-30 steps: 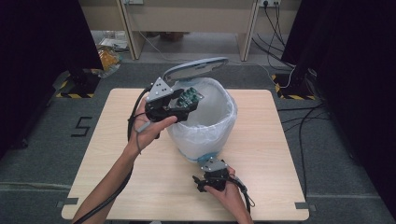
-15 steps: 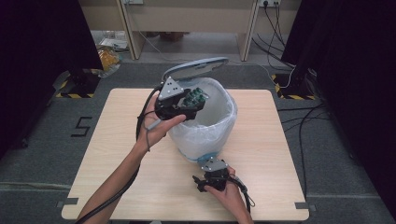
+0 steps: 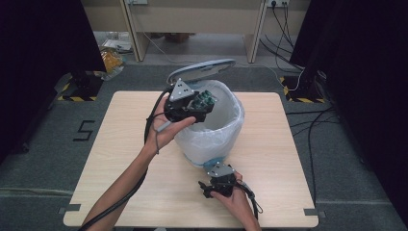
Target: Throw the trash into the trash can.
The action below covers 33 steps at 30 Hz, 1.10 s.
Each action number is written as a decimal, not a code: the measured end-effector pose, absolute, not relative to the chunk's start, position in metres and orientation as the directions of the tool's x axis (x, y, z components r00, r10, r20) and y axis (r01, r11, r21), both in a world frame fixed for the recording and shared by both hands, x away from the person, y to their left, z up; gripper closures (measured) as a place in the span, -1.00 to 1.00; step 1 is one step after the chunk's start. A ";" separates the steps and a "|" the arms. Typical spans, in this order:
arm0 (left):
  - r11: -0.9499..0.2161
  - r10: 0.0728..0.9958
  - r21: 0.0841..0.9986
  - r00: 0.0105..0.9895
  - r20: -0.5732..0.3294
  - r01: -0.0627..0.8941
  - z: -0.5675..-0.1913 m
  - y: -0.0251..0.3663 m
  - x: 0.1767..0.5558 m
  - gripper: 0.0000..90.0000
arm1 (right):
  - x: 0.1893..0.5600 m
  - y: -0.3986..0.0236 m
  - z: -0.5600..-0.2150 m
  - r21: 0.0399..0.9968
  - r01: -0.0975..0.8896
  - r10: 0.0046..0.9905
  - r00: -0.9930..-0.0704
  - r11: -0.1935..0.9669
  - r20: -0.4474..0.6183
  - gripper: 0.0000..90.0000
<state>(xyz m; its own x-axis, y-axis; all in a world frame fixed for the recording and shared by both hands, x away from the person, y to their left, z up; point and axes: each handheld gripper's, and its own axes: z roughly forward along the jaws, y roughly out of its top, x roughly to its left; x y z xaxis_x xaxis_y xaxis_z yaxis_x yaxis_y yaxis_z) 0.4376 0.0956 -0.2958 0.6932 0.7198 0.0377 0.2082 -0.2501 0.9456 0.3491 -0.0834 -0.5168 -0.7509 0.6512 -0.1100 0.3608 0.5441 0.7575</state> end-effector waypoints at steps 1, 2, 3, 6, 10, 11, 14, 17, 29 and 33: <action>-0.246 0.721 0.945 0.692 0.032 0.213 -0.296 0.096 0.438 -0.25 | 0.349 -0.084 -0.517 0.756 0.360 0.649 -0.753 0.547 -0.111 -0.58; -0.238 0.726 0.946 0.688 0.021 0.222 -0.297 0.096 0.439 -0.26 | 0.349 -0.084 -0.516 0.756 0.360 0.649 -0.753 0.546 -0.110 -0.58; -0.236 0.728 0.944 0.686 0.016 0.229 -0.297 0.096 0.439 -0.32 | 0.349 -0.084 -0.517 0.756 0.362 0.651 -0.751 0.545 -0.110 -0.58; -0.235 0.730 0.943 0.684 0.011 0.235 -0.297 0.096 0.440 -0.51 | 0.349 -0.084 -0.517 0.756 0.360 0.650 -0.752 0.547 -0.111 -0.58; -0.237 0.731 0.943 0.682 0.016 0.232 -0.295 0.097 0.438 -0.50 | 0.349 -0.083 -0.517 0.753 0.361 0.650 -0.751 0.550 -0.115 -0.58; -0.235 0.731 0.944 0.682 0.014 0.232 -0.295 0.097 0.437 -0.50 | 0.349 -0.083 -0.517 0.754 0.361 0.650 -0.751 0.550 -0.115 -0.58; -0.240 0.725 0.941 0.689 0.011 0.237 -0.294 0.100 0.435 -0.51 | 0.349 -0.084 -0.517 0.756 0.361 0.649 -0.752 0.547 -0.111 -0.58; -0.248 0.722 0.940 0.691 0.019 0.234 -0.293 0.105 0.431 -0.53 | 0.349 -0.084 -0.517 0.755 0.359 0.648 -0.753 0.549 -0.113 -0.58; -0.197 0.711 0.950 0.702 -0.031 0.242 -0.292 0.142 0.408 -0.60 | 0.349 -0.083 -0.517 0.752 0.360 0.648 -0.752 0.553 -0.117 -0.58; -0.176 0.719 0.957 0.694 -0.036 0.232 -0.290 0.156 0.402 -0.60 | 0.348 -0.083 -0.516 0.751 0.364 0.650 -0.752 0.551 -0.112 -0.58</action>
<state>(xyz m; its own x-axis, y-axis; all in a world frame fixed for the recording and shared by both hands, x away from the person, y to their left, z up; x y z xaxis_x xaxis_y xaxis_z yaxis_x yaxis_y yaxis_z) 0.4021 0.1564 -0.2904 0.6940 0.7190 -0.0359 0.2319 -0.1762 0.9566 0.3485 -0.0831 -0.5165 -0.7519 0.6496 -0.1125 0.3641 0.5514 0.7506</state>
